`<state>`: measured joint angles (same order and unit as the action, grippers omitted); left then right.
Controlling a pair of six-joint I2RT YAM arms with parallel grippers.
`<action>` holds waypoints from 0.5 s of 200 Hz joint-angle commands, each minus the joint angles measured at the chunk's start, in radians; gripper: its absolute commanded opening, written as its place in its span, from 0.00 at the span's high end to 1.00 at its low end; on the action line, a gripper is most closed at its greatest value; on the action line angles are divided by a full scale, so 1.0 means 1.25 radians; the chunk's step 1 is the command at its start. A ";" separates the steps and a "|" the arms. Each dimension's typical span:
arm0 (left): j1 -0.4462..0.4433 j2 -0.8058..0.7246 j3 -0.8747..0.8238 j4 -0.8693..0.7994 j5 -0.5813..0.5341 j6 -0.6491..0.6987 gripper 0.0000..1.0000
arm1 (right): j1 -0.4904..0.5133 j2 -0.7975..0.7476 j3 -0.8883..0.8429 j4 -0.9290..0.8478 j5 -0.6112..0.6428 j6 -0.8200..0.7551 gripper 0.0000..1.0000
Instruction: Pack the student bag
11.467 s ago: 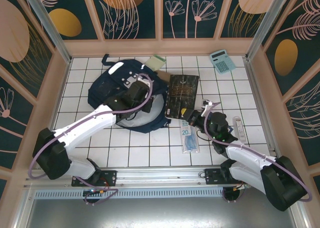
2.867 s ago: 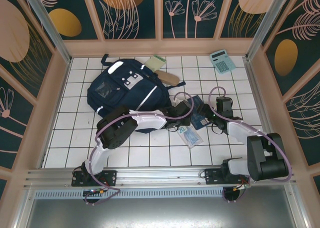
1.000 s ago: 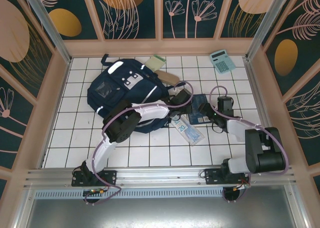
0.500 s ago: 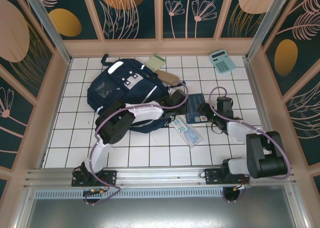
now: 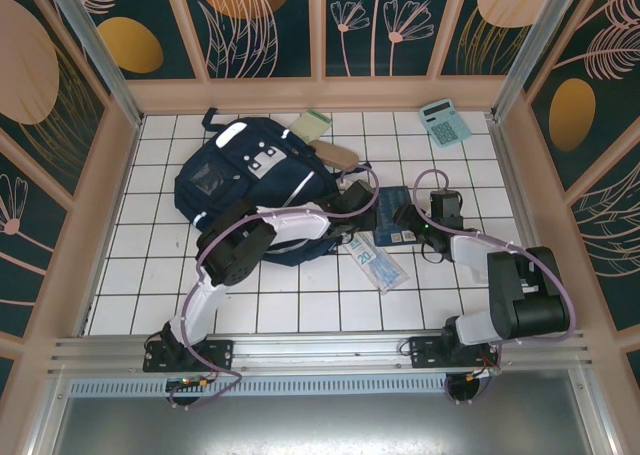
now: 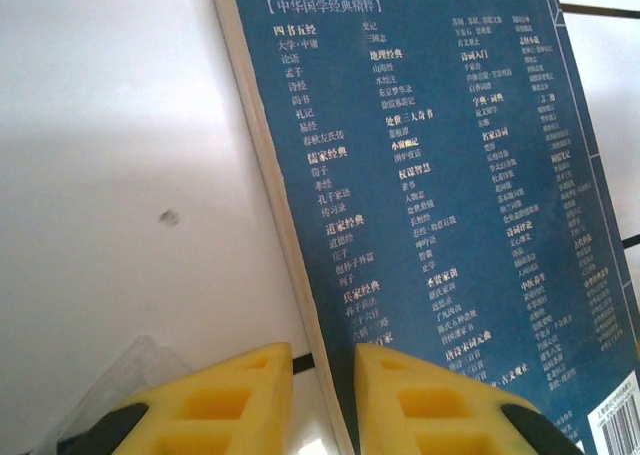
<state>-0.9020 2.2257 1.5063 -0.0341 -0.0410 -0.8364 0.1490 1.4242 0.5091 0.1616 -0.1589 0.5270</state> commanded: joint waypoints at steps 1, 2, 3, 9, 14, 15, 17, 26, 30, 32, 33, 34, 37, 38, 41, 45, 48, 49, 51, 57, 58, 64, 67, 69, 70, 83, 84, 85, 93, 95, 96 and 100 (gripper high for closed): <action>0.002 0.041 0.020 -0.035 0.013 -0.011 0.77 | 0.020 0.025 0.018 0.022 -0.056 -0.014 0.16; 0.002 0.041 0.020 -0.035 0.013 -0.012 0.77 | 0.020 0.024 0.018 0.023 -0.058 -0.014 0.17; 0.001 0.042 0.020 -0.035 0.014 -0.011 0.77 | 0.021 0.024 0.018 0.024 -0.059 -0.014 0.16; 0.001 0.044 0.019 -0.033 0.020 -0.013 0.78 | 0.022 0.025 0.016 0.029 -0.073 -0.014 0.16; 0.002 0.047 0.018 -0.030 0.024 -0.014 0.79 | 0.022 0.024 0.013 0.036 -0.088 -0.014 0.17; 0.002 0.047 0.018 -0.030 0.025 -0.014 0.80 | 0.022 0.023 0.013 0.037 -0.092 -0.014 0.17; 0.001 0.048 0.018 -0.028 0.027 -0.015 0.80 | 0.023 0.023 0.012 0.040 -0.098 -0.014 0.17; 0.002 0.049 0.012 -0.017 0.035 -0.019 0.82 | 0.025 0.019 0.010 0.052 -0.130 -0.012 0.17; 0.001 0.050 0.010 -0.013 0.040 -0.022 0.82 | 0.026 0.017 0.009 0.057 -0.141 -0.011 0.17; 0.001 0.049 0.009 -0.011 0.041 -0.022 0.83 | 0.026 0.015 0.008 0.060 -0.151 -0.011 0.18; 0.002 0.050 0.008 -0.011 0.041 -0.022 0.83 | 0.026 0.014 0.009 0.063 -0.154 -0.011 0.18; 0.002 0.050 0.009 -0.010 0.042 -0.022 0.83 | 0.026 0.014 0.009 0.064 -0.158 -0.010 0.18; 0.001 0.050 0.008 -0.008 0.043 -0.023 0.84 | 0.027 0.011 0.008 0.068 -0.170 -0.010 0.19; 0.002 0.050 0.008 -0.007 0.043 -0.023 0.84 | 0.026 0.010 0.008 0.069 -0.173 -0.010 0.19; 0.002 0.050 0.007 -0.007 0.045 -0.023 0.85 | 0.026 0.007 0.008 0.073 -0.183 -0.009 0.19; 0.002 0.050 0.007 -0.005 0.046 -0.024 0.86 | 0.027 0.002 0.006 0.079 -0.196 -0.007 0.19; 0.001 0.051 0.006 -0.004 0.048 -0.023 0.87 | 0.026 -0.002 0.006 0.084 -0.205 -0.005 0.19; 0.001 0.051 0.005 -0.004 0.048 -0.023 0.87 | 0.026 -0.004 0.006 0.085 -0.208 -0.005 0.19; 0.002 0.051 0.005 -0.003 0.048 -0.023 0.87 | 0.026 -0.006 0.005 0.088 -0.214 -0.004 0.19; 0.001 0.052 0.004 -0.003 0.049 -0.024 0.88 | 0.027 -0.016 0.003 0.099 -0.234 0.001 0.19; 0.001 0.052 0.005 -0.003 0.049 -0.025 0.88 | 0.026 -0.018 0.003 0.101 -0.236 0.001 0.19; 0.002 0.053 0.002 0.001 0.053 -0.024 0.89 | 0.026 -0.029 0.001 0.112 -0.255 0.006 0.20; 0.002 0.052 0.001 0.002 0.053 -0.025 0.89 | 0.027 -0.034 -0.001 0.119 -0.263 0.009 0.20; 0.001 0.053 0.001 0.003 0.054 -0.025 0.89 | 0.026 -0.037 -0.002 0.124 -0.269 0.010 0.20; 0.001 0.053 0.000 0.004 0.054 -0.025 0.89 | 0.026 -0.039 -0.002 0.126 -0.272 0.011 0.20; 0.002 0.053 -0.005 0.009 0.057 -0.027 0.90 | 0.026 -0.058 -0.005 0.148 -0.305 0.020 0.20; 0.002 0.053 -0.004 0.009 0.058 -0.027 0.90 | 0.025 -0.059 -0.005 0.150 -0.306 0.021 0.20; 0.001 0.053 -0.005 0.009 0.058 -0.027 0.90 | 0.025 -0.063 -0.004 0.153 -0.313 0.022 0.20; 0.002 0.054 -0.006 0.012 0.061 -0.029 0.90 | 0.025 -0.068 -0.006 0.165 -0.330 0.026 0.20; 0.002 0.054 -0.006 0.012 0.062 -0.028 0.90 | 0.025 -0.070 -0.006 0.168 -0.335 0.026 0.20; 0.002 0.054 -0.006 0.012 0.063 -0.029 0.90 | 0.025 -0.070 -0.006 0.170 -0.338 0.026 0.21; 0.001 0.054 -0.007 0.015 0.064 -0.028 0.90 | 0.025 -0.070 -0.006 0.177 -0.349 0.028 0.21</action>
<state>-0.8711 2.2387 1.5208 -0.0174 -0.0463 -0.8631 0.1516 1.3895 0.4927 0.1963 -0.3275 0.5301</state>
